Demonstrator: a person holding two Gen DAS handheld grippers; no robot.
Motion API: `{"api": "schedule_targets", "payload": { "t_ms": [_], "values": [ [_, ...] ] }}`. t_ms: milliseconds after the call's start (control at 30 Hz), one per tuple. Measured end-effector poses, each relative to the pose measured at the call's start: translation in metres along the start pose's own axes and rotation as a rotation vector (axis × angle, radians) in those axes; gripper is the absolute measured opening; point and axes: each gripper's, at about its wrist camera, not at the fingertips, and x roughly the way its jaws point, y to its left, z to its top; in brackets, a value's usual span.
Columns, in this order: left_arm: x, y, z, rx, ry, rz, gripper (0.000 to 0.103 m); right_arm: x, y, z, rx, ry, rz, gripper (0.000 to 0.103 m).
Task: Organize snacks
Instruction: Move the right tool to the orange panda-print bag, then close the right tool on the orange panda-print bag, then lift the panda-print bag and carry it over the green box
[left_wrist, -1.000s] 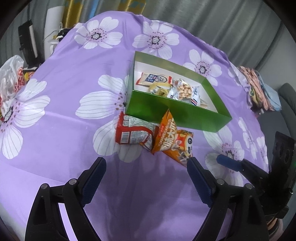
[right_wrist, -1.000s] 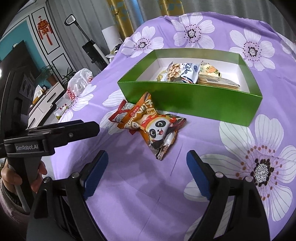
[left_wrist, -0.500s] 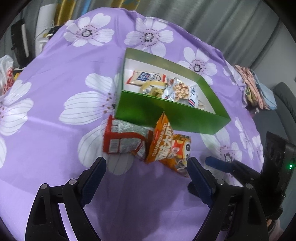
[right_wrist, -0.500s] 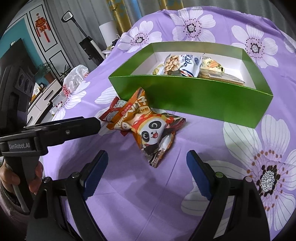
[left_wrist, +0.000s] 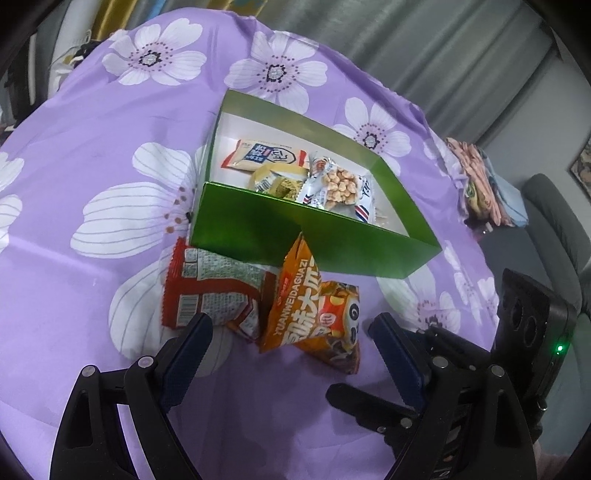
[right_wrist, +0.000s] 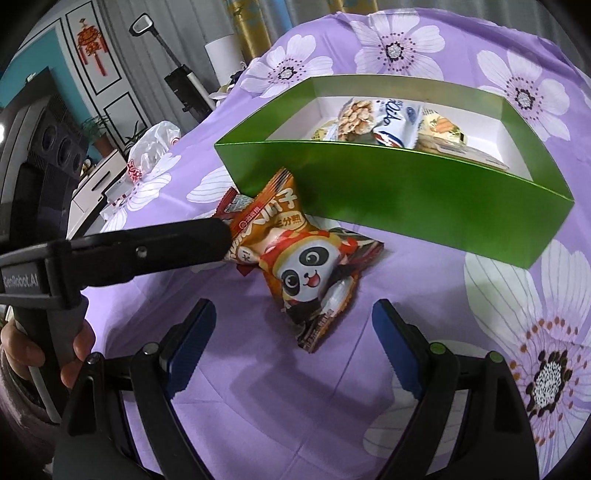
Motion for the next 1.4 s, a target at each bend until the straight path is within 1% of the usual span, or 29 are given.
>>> {"api": "schedule_targets", "payload": {
  "t_ms": [67,133,233,367,433,467,533,600,633,700,733,800,1000,1133,1400],
  "values": [
    [0.003,-0.002,0.001,0.009,0.006,-0.012,0.08,0.002,-0.002,0.001,0.002,0.001,0.002,0.087],
    [0.006,-0.004,0.002,0.017,0.012,-0.011,0.079,0.004,-0.004,0.001,0.005,0.002,0.007,0.086],
    [0.01,-0.007,0.004,0.03,0.015,-0.017,0.069,0.008,-0.004,0.001,0.003,0.007,0.017,0.085],
    [0.016,-0.008,0.006,0.035,0.03,-0.009,0.068,0.011,-0.001,0.002,-0.02,0.009,0.015,0.081],
    [0.017,-0.01,0.007,0.045,0.034,-0.001,0.066,0.012,0.0,0.002,-0.034,0.014,0.01,0.076],
    [0.018,-0.01,0.007,0.05,0.037,0.008,0.058,0.013,0.001,0.003,-0.039,0.015,0.016,0.073],
    [0.02,-0.01,0.007,0.057,0.047,0.025,0.05,0.014,0.001,0.003,-0.041,0.017,0.009,0.07],
    [0.02,-0.009,0.008,0.055,0.045,0.017,0.05,0.014,-0.001,0.005,-0.037,0.015,0.003,0.06],
    [0.02,-0.009,0.008,0.058,0.046,0.019,0.049,0.014,-0.003,0.005,-0.034,0.014,0.003,0.058],
    [0.02,-0.009,0.007,0.059,0.048,0.02,0.046,0.014,-0.005,0.006,-0.031,0.015,-0.003,0.049],
    [0.02,-0.009,0.007,0.058,0.049,0.01,0.04,0.014,-0.005,0.006,-0.029,0.016,-0.006,0.047],
    [0.02,-0.011,0.007,0.063,0.05,0.016,0.04,0.013,-0.006,0.006,-0.03,0.017,-0.004,0.042],
    [0.017,-0.013,0.006,0.061,0.044,0.014,0.04,0.01,-0.005,0.005,-0.031,0.002,0.011,0.035],
    [0.012,-0.017,0.003,0.062,0.04,0.011,0.04,0.004,-0.003,0.002,-0.023,-0.01,0.023,0.033],
    [-0.001,-0.033,0.0,0.089,0.033,0.002,0.04,-0.015,0.001,-0.003,-0.023,-0.036,0.012,0.033]
  ]
}}
